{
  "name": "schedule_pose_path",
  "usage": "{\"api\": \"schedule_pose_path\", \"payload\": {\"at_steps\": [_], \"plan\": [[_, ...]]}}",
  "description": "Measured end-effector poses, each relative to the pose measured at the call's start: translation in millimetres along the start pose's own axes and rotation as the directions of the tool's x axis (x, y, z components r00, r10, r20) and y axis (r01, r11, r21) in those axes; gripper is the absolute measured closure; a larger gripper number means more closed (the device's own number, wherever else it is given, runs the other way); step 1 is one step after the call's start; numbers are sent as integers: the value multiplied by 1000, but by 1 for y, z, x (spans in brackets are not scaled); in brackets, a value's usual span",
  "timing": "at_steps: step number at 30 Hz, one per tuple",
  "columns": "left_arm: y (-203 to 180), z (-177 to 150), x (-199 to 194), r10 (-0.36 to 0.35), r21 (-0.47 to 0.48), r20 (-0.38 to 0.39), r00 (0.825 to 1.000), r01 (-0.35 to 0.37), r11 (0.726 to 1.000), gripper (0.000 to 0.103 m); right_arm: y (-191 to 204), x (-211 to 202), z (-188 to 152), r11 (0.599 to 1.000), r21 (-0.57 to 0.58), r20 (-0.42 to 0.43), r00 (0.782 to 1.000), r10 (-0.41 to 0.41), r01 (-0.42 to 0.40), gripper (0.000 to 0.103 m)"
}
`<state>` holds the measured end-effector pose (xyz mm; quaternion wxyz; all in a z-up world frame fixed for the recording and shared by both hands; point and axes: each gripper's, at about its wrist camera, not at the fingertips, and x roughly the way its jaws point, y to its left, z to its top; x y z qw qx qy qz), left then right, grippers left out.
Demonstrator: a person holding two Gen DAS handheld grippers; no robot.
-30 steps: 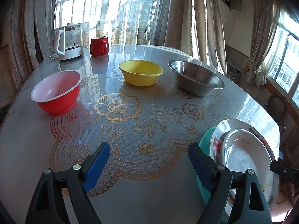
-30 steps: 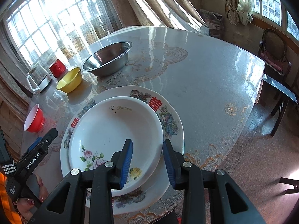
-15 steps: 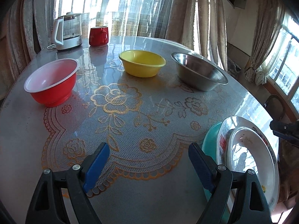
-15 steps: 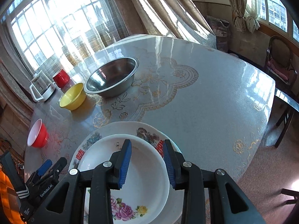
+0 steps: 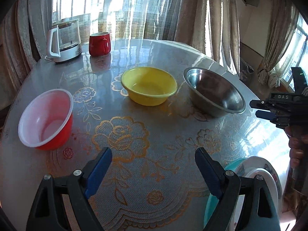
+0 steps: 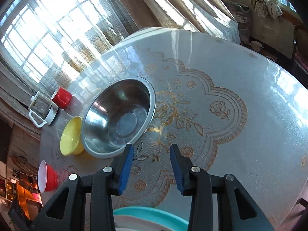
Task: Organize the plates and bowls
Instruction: 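Move the right tool to the steel bowl rim and close on it, then lift the steel bowl by its rim with the right tool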
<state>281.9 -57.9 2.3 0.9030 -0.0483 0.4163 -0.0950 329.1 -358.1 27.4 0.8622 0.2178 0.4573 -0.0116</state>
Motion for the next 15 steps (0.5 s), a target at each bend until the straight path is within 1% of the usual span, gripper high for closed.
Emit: {"api": "schedule_pose_path", "payload": {"at_steps": [3,5,6,7,9,11,15], "plan": [[-12,17,10,-14,21,-15,1000,14,1000,14,-1,19,15,999,40,-21,999,35,-34,64],[-20,25,17,-24,27,-18,1000,24,999,14,0,33,20,998,38,-38,998,51,-50,64],[-24,29,20,-30,26,-24,999,31,999,14,1,40,21,998,34,-52,998,47,-45,67],[-27,33,24,-40,26,-29,999,41,999,14,1,46,21,999,36,-70,997,39,-36,74],[-35,41,32,-50,26,-40,998,51,998,14,-1,57,21,997,53,-94,994,55,-51,78],[-42,49,39,-60,31,-47,997,61,998,14,-3,60,19,995,58,-97,992,86,-80,78],[-56,66,56,-68,53,-70,995,72,996,14,-7,61,15,994,50,-105,989,102,-97,78]]}}
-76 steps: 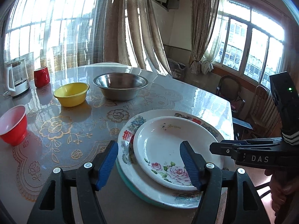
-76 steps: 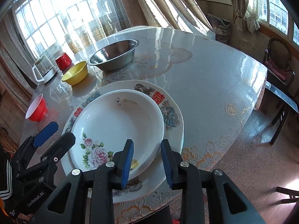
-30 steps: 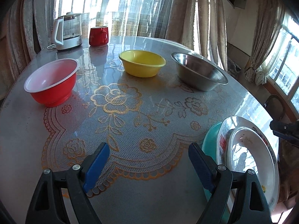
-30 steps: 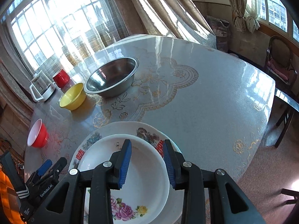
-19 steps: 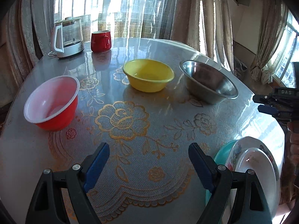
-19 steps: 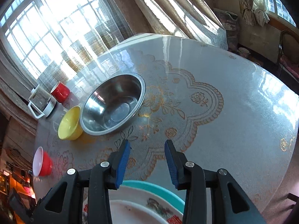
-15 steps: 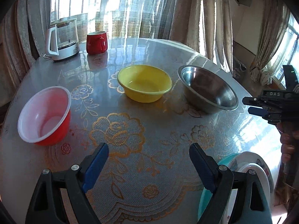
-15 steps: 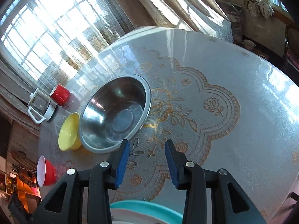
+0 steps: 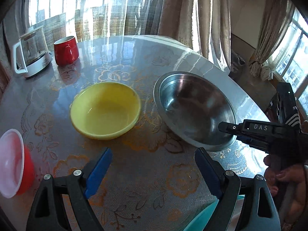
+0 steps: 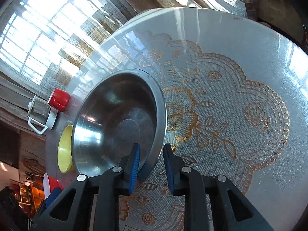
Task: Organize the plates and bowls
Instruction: 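Lift the steel bowl by its rim with the right tool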
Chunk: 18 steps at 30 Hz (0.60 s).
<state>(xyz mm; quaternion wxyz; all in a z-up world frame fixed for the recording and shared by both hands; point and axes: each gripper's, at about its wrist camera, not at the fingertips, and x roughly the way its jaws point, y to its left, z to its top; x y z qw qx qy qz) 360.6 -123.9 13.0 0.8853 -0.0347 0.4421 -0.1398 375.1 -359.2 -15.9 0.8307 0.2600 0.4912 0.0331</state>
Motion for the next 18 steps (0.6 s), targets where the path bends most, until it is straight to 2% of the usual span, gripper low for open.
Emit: {"api": "schedule_pose_path", "payload": {"at_steps": [6,10,11,15,17,18], "plan": [[-15,26,28,-15,13,-46,999,16,1000,15,2,-5,-5,999,-46,-4,1000,2,-2,78],[-22,31,46,-16,44,-86,996,19,999,29,4,-8,-6,995,-93,4,1000,-26,27,78],[-24,31,49,-13,50,-97,995,18,999,39,3,-8,-7,996,-90,3,1000,-26,26,78],[-29,29,59,-35,65,-127,991,43,997,56,1,-9,-11,996,-90,-4,1000,-17,17,80],[-34,27,58,-32,95,-122,992,44,994,70,3,-9,-13,994,-103,-3,1000,-28,27,81],[-37,25,56,-16,113,-116,993,29,993,70,5,-10,-14,994,-109,-2,999,-32,32,81]]}}
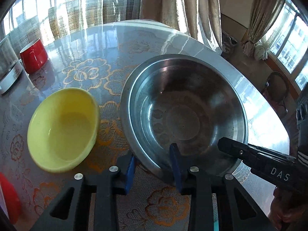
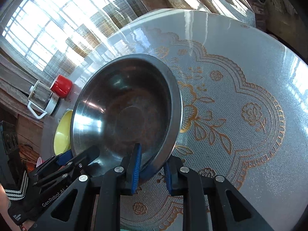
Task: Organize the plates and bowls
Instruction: 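Lift the steel bowl by its rim with the right tool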
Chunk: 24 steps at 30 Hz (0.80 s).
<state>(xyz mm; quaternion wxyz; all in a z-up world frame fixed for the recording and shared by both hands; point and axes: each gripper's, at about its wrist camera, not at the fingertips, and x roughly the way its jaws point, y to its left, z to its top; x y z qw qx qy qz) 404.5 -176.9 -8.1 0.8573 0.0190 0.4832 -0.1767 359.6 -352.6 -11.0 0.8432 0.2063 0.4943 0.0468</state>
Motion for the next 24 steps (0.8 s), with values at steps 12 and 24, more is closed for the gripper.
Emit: {"api": "schedule_pose_path", "payload": {"at_steps": [12,24], "plan": [[0,-34,-32,9,-19,42,999,-8,1000,69,13,-26,-30,1000,-9,5,1000,-9,9,81],[12,-80,-90,30,-37,147,989,-25,999,69,38,-64,-78,999,-35,51,999,12,-11,81]]}}
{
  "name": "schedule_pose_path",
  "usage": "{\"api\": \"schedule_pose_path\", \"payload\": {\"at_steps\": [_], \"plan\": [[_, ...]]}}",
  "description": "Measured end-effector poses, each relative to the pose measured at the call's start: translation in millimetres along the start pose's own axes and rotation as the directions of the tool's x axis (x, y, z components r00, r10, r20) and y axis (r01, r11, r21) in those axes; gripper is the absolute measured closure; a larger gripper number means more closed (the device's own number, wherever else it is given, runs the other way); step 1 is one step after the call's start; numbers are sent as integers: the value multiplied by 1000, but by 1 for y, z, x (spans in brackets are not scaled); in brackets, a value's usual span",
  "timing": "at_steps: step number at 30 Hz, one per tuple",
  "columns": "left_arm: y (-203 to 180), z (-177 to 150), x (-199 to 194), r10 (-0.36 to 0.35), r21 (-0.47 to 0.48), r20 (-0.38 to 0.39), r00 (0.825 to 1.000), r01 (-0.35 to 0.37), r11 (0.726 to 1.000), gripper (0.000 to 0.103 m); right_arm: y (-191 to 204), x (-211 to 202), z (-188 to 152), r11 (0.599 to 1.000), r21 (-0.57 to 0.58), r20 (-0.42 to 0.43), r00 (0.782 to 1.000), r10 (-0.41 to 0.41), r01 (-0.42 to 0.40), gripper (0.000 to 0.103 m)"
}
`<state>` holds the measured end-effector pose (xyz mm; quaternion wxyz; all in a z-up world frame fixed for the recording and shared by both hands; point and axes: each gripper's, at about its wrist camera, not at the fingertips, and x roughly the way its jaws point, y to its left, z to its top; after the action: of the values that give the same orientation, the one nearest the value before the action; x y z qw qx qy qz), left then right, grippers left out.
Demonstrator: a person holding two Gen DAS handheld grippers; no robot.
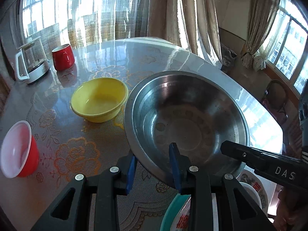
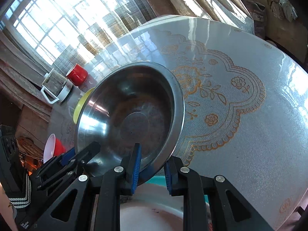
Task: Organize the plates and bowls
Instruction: 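Lift the steel bowl by its rim with the right tool, then carry the steel bowl with the right tool beside the plate stack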
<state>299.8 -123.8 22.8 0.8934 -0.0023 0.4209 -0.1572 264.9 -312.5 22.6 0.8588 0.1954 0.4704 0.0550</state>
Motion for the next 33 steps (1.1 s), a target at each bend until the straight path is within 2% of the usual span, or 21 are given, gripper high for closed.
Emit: {"api": "schedule_pose_path", "payload": {"at_steps": [8,17,25,33], "plan": [[18,-24,-48,18,-30,84,996,-16,999,69,23,-25,-25,999,-25,34,999,40,-39,81],[44,-64,-87,49,-111,128,991,-35,993,69,57,-30,-57,994,-64,28,996,87,-85,81],[71,-101,-111,93,-169,140,986,-68,983,69,87,-20,-84,988,-90,-12,992,129,-129,81],[93,-137,-122,114,-224,115,987,-86,971,69,110,-2,-110,982,-105,-75,986,150,-158,81]]}}
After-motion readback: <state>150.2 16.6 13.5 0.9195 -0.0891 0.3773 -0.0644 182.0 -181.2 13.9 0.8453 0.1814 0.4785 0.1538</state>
